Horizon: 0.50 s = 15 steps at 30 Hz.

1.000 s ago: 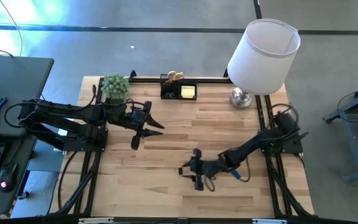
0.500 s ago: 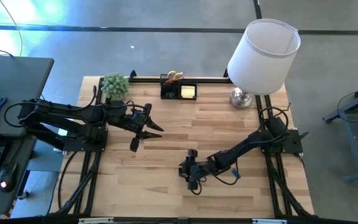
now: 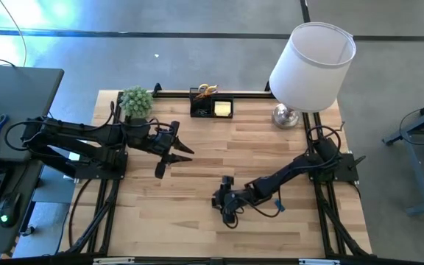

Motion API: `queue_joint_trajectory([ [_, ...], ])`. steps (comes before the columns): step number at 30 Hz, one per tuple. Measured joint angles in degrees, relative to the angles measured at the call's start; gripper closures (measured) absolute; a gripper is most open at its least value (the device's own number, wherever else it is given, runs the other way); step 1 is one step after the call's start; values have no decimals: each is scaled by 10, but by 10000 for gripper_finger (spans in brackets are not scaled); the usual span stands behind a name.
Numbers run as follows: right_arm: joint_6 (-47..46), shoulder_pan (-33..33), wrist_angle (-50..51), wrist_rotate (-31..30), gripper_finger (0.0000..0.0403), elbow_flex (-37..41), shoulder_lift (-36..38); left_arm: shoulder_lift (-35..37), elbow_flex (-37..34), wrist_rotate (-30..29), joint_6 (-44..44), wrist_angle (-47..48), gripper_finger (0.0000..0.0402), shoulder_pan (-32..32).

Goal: Pick and place office supplies into organizer
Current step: Put the black binder clip into the bottom left slot of the desk organizer

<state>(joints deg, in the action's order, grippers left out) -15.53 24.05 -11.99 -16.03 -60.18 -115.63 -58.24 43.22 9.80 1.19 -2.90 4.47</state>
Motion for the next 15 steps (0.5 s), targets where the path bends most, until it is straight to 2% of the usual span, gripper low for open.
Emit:
queue_joint_trajectory([
  [15, 5, -1, -11, 0, 233, 0, 0, 0, 0, 0, 0, 0, 305, 0],
])
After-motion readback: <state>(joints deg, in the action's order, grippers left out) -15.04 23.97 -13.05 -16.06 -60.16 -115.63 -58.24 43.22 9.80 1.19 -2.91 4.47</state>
